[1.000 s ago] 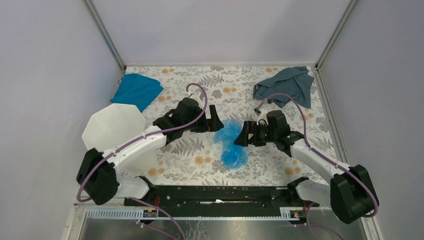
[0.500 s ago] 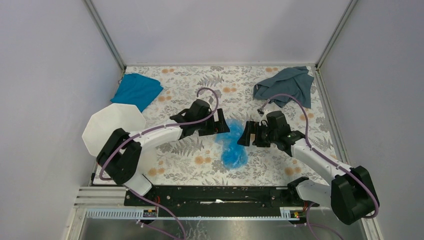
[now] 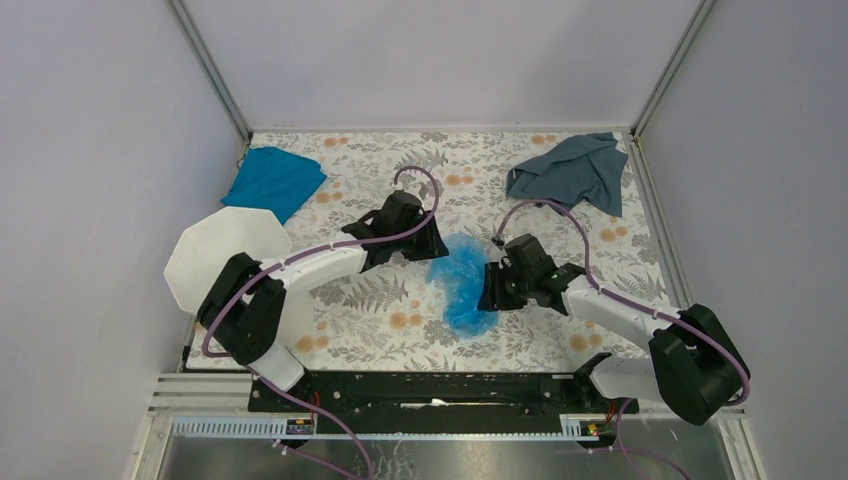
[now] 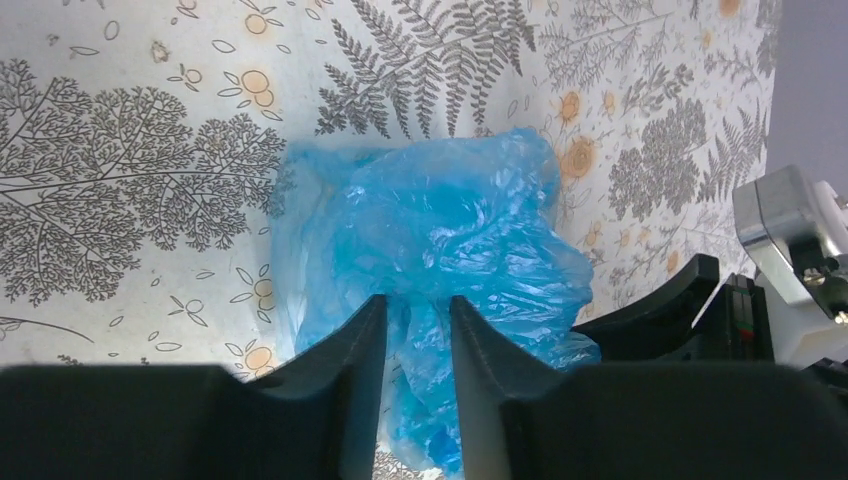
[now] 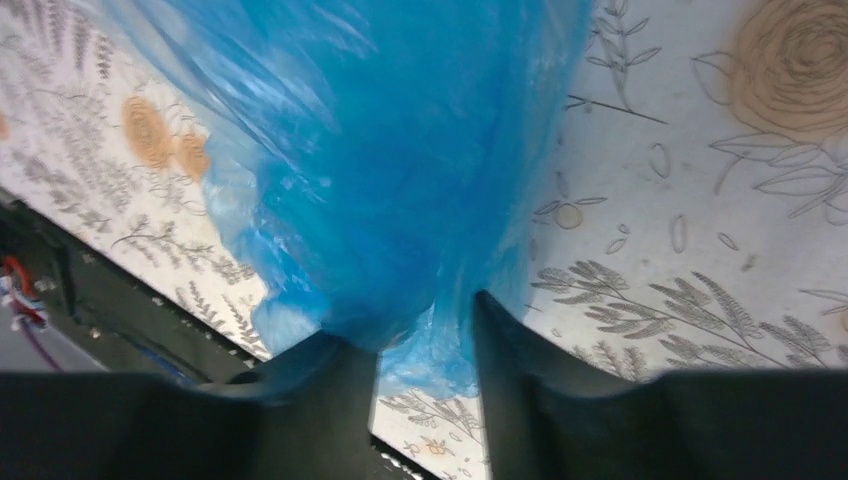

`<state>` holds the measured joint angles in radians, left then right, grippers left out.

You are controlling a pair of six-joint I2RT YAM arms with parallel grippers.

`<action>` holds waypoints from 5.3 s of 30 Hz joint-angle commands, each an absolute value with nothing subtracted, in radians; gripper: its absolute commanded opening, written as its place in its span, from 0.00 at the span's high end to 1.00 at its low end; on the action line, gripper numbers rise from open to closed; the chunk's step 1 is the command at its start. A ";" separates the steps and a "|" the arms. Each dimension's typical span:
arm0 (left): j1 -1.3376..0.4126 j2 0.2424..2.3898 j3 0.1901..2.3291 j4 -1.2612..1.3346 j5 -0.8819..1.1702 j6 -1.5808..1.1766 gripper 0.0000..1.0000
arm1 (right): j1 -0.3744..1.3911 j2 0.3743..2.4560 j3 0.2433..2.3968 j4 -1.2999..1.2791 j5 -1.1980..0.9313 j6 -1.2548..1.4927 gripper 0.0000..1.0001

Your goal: Put the trash bags into the trash bin

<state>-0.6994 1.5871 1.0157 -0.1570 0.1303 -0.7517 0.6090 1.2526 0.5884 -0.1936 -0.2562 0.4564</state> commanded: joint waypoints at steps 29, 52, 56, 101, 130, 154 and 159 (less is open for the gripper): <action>-0.612 1.302 1.336 -0.361 0.259 -0.556 1.00 | 0.615 1.125 0.709 -0.265 -0.011 0.351 0.44; -0.612 1.326 1.413 -0.433 0.328 -0.606 1.00 | 0.768 1.137 0.942 -0.054 -0.049 0.332 0.33; -0.612 1.333 1.409 -0.433 0.346 -0.615 1.00 | 0.774 1.152 0.861 0.148 0.068 0.275 0.27; -0.982 1.710 1.147 -0.259 -0.278 -0.641 0.01 | 0.386 1.264 0.900 -0.063 -0.293 0.754 1.00; -0.797 1.168 0.964 -0.421 -0.094 -0.601 1.00 | 0.366 1.292 0.897 -0.334 0.328 0.348 1.00; -0.587 1.115 1.083 -0.372 0.373 -0.744 1.00 | 0.329 1.043 0.663 0.038 -0.469 0.524 0.08; -0.562 1.076 1.071 -0.331 0.472 -0.790 1.00 | 0.223 1.130 0.546 0.464 -0.731 0.786 0.00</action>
<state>-0.5781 1.1278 1.0393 -0.4191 0.3420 -0.7403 0.2970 1.0706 0.6182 0.0422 -0.4694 0.5552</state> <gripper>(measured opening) 0.005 0.991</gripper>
